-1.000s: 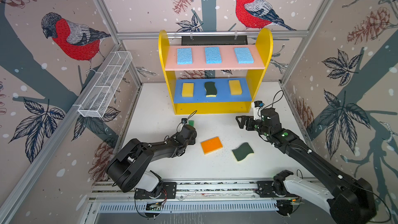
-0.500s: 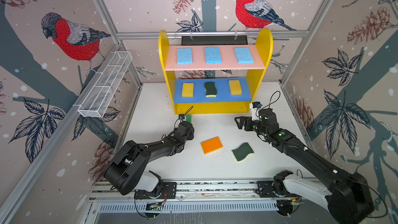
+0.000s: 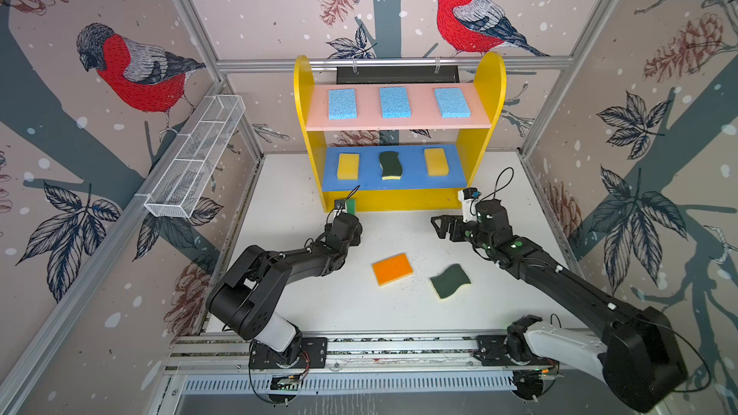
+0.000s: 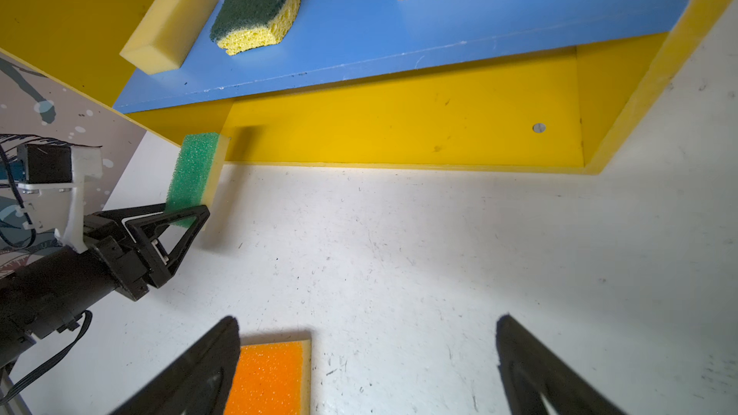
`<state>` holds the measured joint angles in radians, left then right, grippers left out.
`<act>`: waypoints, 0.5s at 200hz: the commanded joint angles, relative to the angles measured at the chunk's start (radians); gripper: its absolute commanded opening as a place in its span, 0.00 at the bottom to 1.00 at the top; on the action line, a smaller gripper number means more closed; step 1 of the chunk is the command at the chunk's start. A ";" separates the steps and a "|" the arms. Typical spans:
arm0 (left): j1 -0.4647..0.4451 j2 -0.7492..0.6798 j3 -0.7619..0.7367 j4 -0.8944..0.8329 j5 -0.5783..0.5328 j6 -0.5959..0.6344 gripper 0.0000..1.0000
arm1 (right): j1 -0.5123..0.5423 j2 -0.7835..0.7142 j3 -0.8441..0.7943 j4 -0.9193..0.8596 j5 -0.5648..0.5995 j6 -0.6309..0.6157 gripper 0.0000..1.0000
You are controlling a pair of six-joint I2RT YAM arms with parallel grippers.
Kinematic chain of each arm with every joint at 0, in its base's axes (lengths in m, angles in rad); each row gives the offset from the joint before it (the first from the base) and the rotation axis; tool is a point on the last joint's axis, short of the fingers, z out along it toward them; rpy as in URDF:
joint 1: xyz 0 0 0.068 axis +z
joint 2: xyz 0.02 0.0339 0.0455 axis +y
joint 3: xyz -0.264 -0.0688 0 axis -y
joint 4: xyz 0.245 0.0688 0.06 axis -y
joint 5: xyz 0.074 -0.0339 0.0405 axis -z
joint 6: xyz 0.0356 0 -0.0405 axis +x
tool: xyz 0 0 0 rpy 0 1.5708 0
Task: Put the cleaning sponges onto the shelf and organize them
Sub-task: 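Carry the green sponge toward the yellow shelf base under the blue shelf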
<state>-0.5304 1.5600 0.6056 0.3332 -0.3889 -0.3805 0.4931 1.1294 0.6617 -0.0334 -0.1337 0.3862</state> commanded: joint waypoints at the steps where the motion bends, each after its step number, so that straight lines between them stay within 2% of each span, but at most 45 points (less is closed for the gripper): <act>1: 0.008 0.023 0.017 0.066 -0.007 0.033 0.67 | 0.002 0.010 0.006 0.033 -0.012 -0.029 1.00; 100: 0.032 0.117 0.095 0.123 -0.013 0.074 0.67 | 0.001 0.056 0.012 0.043 -0.029 -0.026 1.00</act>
<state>-0.5014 1.6688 0.6895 0.3923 -0.3923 -0.3325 0.4927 1.1801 0.6674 -0.0216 -0.1440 0.3656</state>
